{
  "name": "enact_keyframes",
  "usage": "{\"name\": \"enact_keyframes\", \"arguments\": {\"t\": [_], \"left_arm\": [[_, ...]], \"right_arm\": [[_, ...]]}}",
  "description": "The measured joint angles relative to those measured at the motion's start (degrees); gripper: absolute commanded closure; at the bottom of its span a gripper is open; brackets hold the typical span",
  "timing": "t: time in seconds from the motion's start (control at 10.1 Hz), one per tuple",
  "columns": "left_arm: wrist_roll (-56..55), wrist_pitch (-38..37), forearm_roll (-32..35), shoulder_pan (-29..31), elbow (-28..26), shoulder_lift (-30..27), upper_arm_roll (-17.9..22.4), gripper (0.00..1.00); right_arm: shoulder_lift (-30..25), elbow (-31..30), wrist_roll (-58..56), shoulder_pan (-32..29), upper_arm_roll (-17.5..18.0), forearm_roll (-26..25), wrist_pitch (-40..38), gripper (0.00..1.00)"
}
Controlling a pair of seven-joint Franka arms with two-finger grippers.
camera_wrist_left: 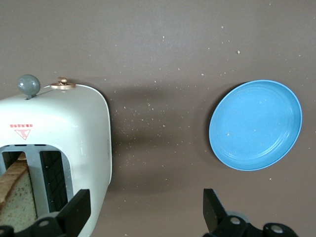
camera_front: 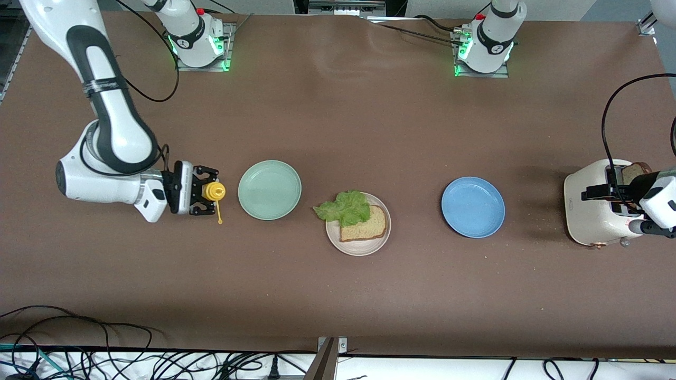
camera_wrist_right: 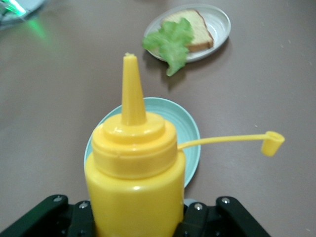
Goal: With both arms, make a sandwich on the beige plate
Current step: 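Set the mustard bottle upright while the left gripper reaches the toaster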
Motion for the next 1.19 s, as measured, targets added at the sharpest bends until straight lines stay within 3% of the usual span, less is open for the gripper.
{"name": "enact_keyframes", "arguments": {"t": [0.3, 0.59, 0.79, 1.09, 1.19], "left_arm": [[0.0, 0.0, 5.9, 0.1, 0.0, 0.0, 1.3, 0.0], [5.0, 0.0, 9.1, 2.7, 0.1, -0.1, 2.0, 0.0], [9.7, 0.0, 9.1, 6.7, 0.2, -0.1, 2.1, 0.0], [11.3, 0.0, 9.1, 9.6, -0.2, 0.1, 2.1, 0.0], [11.3, 0.2, 9.1, 9.7, -0.5, 0.2, 2.1, 0.0]], "right_arm": [[0.1, -6.3, -20.4, -2.1, -3.7, 11.2, -3.9, 1.0], [2.0, -8.5, -33.1, -3.1, -6.0, 16.4, -8.3, 1.0], [6.4, -9.1, -41.8, -4.3, -7.3, 22.7, -13.2, 1.0], [10.4, -9.1, -45.3, -4.9, -7.3, 26.3, -15.4, 1.0], [10.7, -9.1, -45.3, -4.9, -7.3, 27.0, -16.1, 0.44]]}}
